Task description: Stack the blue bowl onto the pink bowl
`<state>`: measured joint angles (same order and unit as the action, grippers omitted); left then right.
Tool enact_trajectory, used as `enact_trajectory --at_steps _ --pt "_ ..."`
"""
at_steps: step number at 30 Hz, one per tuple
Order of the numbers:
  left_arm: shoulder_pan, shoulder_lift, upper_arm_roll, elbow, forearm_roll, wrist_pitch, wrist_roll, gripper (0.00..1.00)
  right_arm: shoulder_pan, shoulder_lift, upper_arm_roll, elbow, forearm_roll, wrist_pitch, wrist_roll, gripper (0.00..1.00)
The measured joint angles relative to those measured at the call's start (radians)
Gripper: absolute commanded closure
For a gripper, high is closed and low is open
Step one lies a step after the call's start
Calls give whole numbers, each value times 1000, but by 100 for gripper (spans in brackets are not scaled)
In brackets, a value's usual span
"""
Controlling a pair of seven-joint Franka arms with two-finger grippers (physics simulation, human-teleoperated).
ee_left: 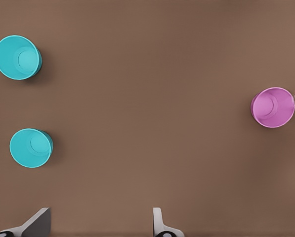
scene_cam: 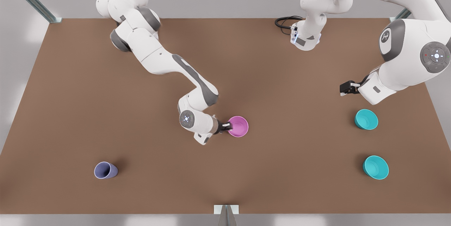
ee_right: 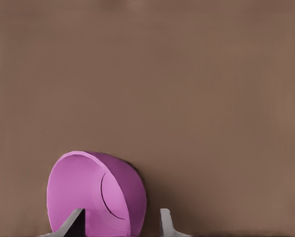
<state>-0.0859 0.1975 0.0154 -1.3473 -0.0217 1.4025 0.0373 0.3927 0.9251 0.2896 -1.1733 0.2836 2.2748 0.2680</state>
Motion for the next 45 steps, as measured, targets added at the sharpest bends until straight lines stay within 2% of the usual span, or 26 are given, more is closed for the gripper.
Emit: enact_trajectory --at_steps 3,6,9,11,12,16,23,28,29,30,31,33,34,35,39,43,45 --pt "1 7 0 0 0 -3 0 0 -217 -157 -3 31 -45 -216 19 0" --pt "-2 124 71 -1 -6 17 8 0 -426 -251 -10 126 -239 -529 -17 0" --pt "187 258 122 -1 -82 94 60 0 -487 -563 -37 48 -349 -756 -59 0" --pt "306 334 128 0 -123 165 112 0 -493 -758 -56 -123 -383 -838 -84 0" --pt "347 370 129 -5 -136 205 137 0 -487 -802 -64 -184 -394 -860 -95 0" --pt "411 418 174 -188 -217 364 268 0 -494 -784 -78 -210 -423 -924 -133 0" --pt "444 482 217 -304 -270 562 489 0 -510 -733 -80 -201 -438 -951 -183 0" --pt "445 536 218 -319 -305 647 604 0 -508 -726 -80 -200 -440 -958 -210 0" --pt "445 541 218 -319 -312 657 623 26 -508 -726 -80 -200 -441 -958 -214 0" --pt "445 544 218 -319 -318 666 641 38 -508 -725 -80 -200 -441 -958 -219 0" --pt "445 545 218 -319 -322 673 658 39 -508 -725 -80 -200 -441 -958 -223 0" --pt "445 544 218 -319 -328 683 690 63 -508 -725 -80 -200 -442 -959 -231 0" --pt "445 542 218 -319 -330 686 704 69 -508 -724 -80 -200 -442 -959 -235 0" --pt "445 539 218 -319 -331 687 718 73 -509 -723 -80 -200 -442 -959 -238 0" --pt "443 525 218 -319 -333 684 765 79 -509 -712 -80 -199 -442 -960 -251 0" --pt "435 491 219 -320 -328 663 798 79 -510 -709 -80 -199 -442 -961 -261 0" --pt "366 430 220 -339 -327 619 793 79 -513 -709 -81 -199 -442 -961 -265 0"
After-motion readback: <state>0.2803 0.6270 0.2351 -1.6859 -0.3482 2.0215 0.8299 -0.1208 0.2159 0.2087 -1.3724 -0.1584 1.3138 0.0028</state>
